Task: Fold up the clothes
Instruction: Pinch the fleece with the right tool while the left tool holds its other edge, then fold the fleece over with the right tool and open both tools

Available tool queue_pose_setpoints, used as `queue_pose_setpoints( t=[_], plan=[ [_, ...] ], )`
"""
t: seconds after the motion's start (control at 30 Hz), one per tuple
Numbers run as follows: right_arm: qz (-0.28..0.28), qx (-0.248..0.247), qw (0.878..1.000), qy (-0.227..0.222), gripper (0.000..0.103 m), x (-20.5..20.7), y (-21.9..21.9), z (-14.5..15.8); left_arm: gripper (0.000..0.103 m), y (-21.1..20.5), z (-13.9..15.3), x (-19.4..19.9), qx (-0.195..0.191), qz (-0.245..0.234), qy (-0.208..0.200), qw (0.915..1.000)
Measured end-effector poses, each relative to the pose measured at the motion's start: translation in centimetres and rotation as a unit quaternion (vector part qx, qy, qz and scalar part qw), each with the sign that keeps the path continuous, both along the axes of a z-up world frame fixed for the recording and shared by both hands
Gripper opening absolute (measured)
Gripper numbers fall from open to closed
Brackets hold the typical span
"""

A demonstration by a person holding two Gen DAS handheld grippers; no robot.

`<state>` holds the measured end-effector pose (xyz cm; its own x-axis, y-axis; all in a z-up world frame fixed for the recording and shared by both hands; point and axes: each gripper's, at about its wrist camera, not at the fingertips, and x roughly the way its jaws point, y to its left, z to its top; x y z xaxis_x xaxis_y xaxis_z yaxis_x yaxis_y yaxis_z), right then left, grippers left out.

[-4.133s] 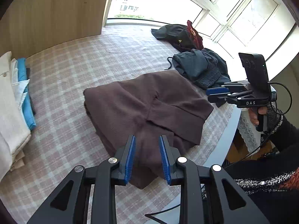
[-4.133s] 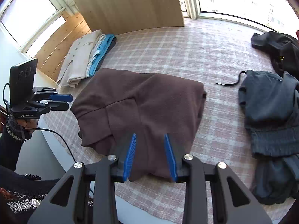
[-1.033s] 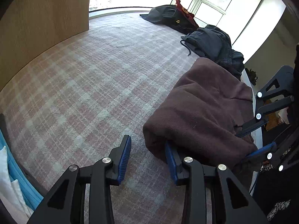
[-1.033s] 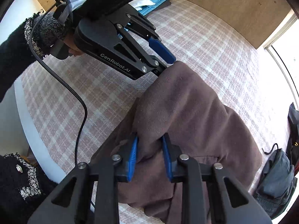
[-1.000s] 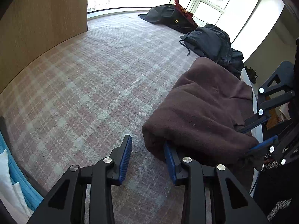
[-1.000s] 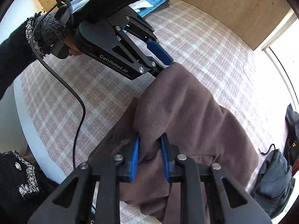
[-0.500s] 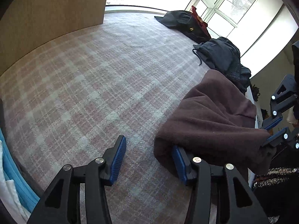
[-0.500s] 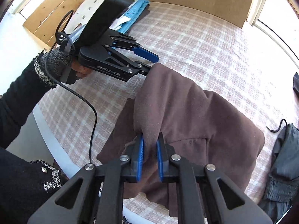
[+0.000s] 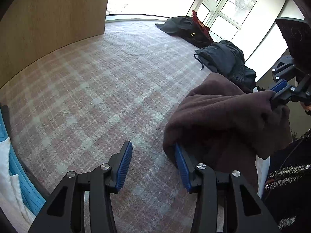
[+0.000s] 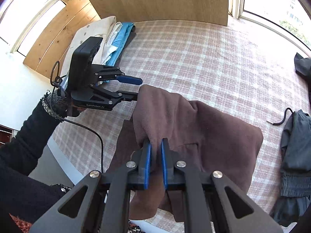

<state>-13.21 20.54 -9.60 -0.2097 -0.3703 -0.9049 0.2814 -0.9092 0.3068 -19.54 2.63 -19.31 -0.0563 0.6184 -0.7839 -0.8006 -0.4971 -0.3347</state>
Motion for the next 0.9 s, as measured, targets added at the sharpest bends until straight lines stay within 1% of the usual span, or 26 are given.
queue_pose_setpoints(
  t=[0.03, 0.07, 0.1, 0.13, 0.2, 0.23, 0.27, 0.33, 0.4, 0.43, 0.47, 0.53, 0.6, 0.63, 0.7, 0.77, 0.8, 0.83, 0.87, 0.9],
  plan=[
    [-0.007, -0.003, 1.000, 0.006, 0.010, 0.0, 0.2, 0.5, 0.029, 0.4, -0.1, 0.4, -0.005, -0.009, 0.002, 0.9999],
    [-0.011, -0.005, 1.000, 0.009, 0.010, -0.2, 0.7, 0.9, 0.032, 0.7, -0.3, 0.8, -0.011, -0.017, 0.004, 0.9998],
    [-0.016, -0.008, 1.000, 0.011, 0.009, -0.1, 1.2, 1.2, 0.037, 0.6, -0.5, 0.7, -0.019, -0.013, 0.011, 0.9997],
    [-0.023, -0.015, 1.000, 0.011, 0.008, -0.2, 1.4, 1.3, 0.039, 0.6, -0.8, 0.7, -0.025, -0.008, 0.015, 0.9995],
    [-0.032, -0.029, 0.999, 0.010, 0.008, -0.5, 1.7, 1.4, 0.040, 0.4, -0.8, 0.4, -0.023, 0.006, 0.000, 0.9997],
    [-0.032, -0.029, 0.999, 0.012, 0.008, -0.6, 1.6, 1.4, 0.040, 0.5, -0.6, 0.6, -0.027, 0.006, 0.003, 0.9996],
    [-0.031, -0.031, 0.999, 0.014, 0.008, -0.6, 1.5, 1.6, 0.035, 0.6, -0.3, 0.9, -0.030, 0.004, 0.007, 0.9995],
    [-0.025, -0.042, 0.999, 0.014, 0.008, -0.1, 1.3, 2.2, 0.035, 0.7, 1.1, 1.8, -0.021, -0.012, 0.017, 0.9996],
    [-0.012, -0.043, 0.999, 0.011, 0.008, 0.2, 0.5, 2.3, 0.035, 1.0, 2.4, 2.4, -0.009, -0.020, 0.039, 0.9990],
    [-0.006, -0.046, 0.999, 0.008, 0.008, 0.4, 0.3, 2.5, 0.035, 1.1, 2.5, 2.1, -0.010, -0.015, 0.044, 0.9989],
    [0.002, -0.047, 0.999, 0.005, 0.008, 0.6, -0.2, 2.3, 0.038, 1.0, 2.0, 1.0, -0.008, 0.001, 0.032, 0.9995],
    [0.016, -0.048, 0.999, -0.003, 0.008, 0.8, -1.2, 1.5, 0.041, 0.6, 1.0, -1.1, -0.005, 0.035, 0.004, 0.9994],
    [0.030, -0.050, 0.998, -0.020, 0.006, 0.8, -2.5, -0.4, 0.040, -0.4, -1.1, -3.7, -0.011, 0.086, -0.048, 0.9951],
    [0.036, -0.043, 0.998, -0.028, 0.006, 0.6, -3.2, -1.8, 0.044, -0.9, -1.1, -4.1, 0.008, 0.099, -0.053, 0.9936],
    [0.049, -0.042, 0.996, -0.054, 0.006, 0.4, -4.8, -4.5, 0.044, -0.7, -0.8, -3.8, -0.010, 0.104, -0.038, 0.9938],
    [0.071, -0.042, 0.993, -0.080, 0.006, 0.9, -6.2, -6.2, 0.045, -0.9, -0.1, -2.9, -0.031, 0.100, -0.017, 0.9943],
    [0.086, -0.037, 0.993, -0.079, 0.006, 1.3, -6.6, -6.2, 0.043, -1.0, 0.2, -2.4, -0.042, 0.098, -0.007, 0.9943],
    [0.094, -0.034, 0.993, -0.065, 0.006, 1.6, -6.6, -5.6, 0.042, -1.1, 0.6, -2.0, -0.050, 0.097, 0.002, 0.9941],
    [0.098, -0.032, 0.993, -0.050, 0.006, 1.9, -6.6, -5.0, 0.042, -1.9, 1.3, -1.7, -0.048, 0.101, 0.003, 0.9938],
    [0.089, -0.035, 0.995, -0.032, 0.007, 1.7, -6.2, -4.5, 0.042, -2.6, 2.0, -1.4, -0.045, 0.105, 0.003, 0.9935]
  ],
)
